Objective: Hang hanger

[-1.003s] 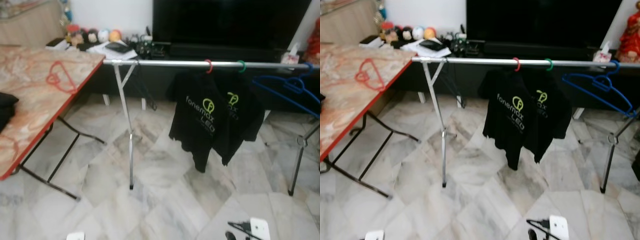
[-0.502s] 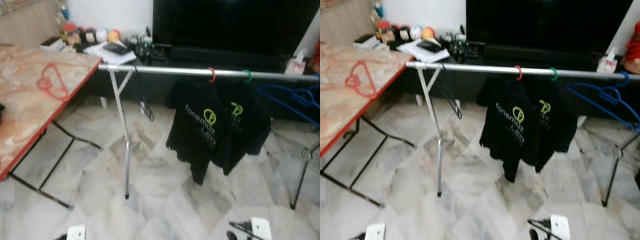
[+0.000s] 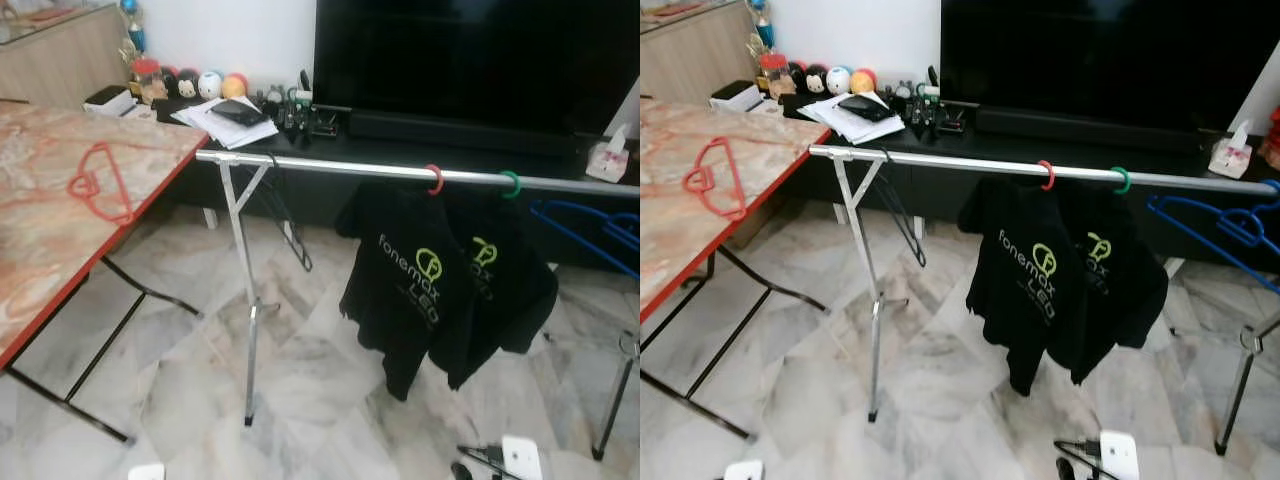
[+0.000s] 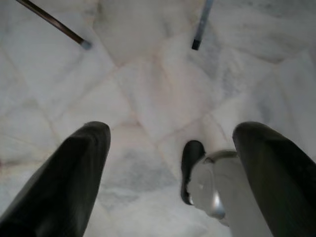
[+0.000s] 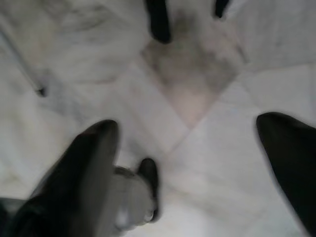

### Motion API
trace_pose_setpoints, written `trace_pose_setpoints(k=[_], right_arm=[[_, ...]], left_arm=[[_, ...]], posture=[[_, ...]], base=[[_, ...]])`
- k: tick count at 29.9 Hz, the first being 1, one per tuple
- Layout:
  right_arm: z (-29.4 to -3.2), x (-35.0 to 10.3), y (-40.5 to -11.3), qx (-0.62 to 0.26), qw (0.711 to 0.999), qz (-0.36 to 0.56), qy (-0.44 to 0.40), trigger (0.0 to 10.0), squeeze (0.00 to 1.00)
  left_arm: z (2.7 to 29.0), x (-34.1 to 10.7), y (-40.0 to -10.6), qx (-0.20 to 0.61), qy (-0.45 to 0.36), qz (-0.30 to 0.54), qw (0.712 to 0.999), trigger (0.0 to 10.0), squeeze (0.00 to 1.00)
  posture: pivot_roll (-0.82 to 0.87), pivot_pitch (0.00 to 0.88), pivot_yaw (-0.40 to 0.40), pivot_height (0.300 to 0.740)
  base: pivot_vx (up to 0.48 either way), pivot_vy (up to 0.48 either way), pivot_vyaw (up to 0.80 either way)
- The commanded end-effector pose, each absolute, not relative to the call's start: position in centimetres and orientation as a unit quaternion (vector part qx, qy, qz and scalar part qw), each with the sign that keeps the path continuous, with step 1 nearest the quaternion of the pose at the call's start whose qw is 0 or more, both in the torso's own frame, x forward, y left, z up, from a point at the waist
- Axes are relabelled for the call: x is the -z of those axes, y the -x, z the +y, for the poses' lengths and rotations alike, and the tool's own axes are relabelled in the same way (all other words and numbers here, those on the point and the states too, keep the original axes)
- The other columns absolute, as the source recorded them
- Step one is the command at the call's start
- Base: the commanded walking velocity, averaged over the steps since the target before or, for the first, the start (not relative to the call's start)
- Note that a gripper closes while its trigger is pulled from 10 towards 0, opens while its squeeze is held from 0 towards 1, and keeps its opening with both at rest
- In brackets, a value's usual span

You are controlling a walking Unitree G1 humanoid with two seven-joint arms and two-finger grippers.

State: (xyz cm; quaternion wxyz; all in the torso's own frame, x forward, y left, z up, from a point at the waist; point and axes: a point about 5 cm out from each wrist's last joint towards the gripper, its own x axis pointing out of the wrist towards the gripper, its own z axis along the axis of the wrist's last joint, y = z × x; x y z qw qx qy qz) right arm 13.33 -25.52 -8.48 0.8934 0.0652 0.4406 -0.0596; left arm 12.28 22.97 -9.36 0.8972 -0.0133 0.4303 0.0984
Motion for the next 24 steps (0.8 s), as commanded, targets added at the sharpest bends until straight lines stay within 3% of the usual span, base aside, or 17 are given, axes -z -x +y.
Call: trace_pose_setpoints(k=[1,6,16,20,24], right_arm=[[-25.5,8.2,-14.1,0.063,0.9,0.426,-0.071,10.0,0.0],[-25.5,8.1,-14.2,0.066,0.904,0.416,-0.074,10.0,0.0],[-25.4,6.9,-15.5,0.058,0.94,0.329,-0.076,10.0,0.0],[-25.4,6.3,-16.0,0.065,0.953,0.282,-0.088,10.0,0.0],[-25.5,5.7,-16.2,0.076,0.962,0.244,-0.097,10.0,0.0]], left_arm=[[23.7,9.7,-10.4,-0.106,0.017,0.447,0.888,10.0,0.0],[24.2,10.0,-8.6,-0.111,0.018,0.461,0.88,10.0,0.0],[23.3,10.5,-6.9,-0.111,0.023,0.474,0.873,10.0,0.0],[22.5,10.9,-3.8,-0.111,0.027,0.495,0.861,10.0,0.0],[22.2,11.0,-3.3,-0.109,0.028,0.497,0.86,10.0,0.0]], posture=[[0.01,0.0,-0.03,0.74],[0.01,0.0,-0.033,0.74],[0.01,0.0,-0.029,0.74],[0.0,0.0,-0.028,0.74],[0.0,0.0,-0.025,0.74]], base=[[0.251,0.0,0.0],[0.25,0.0,0.0],[0.249,0.0,0.0],[0.247,0.0,0.0],[0.248,0.0,0.0]])
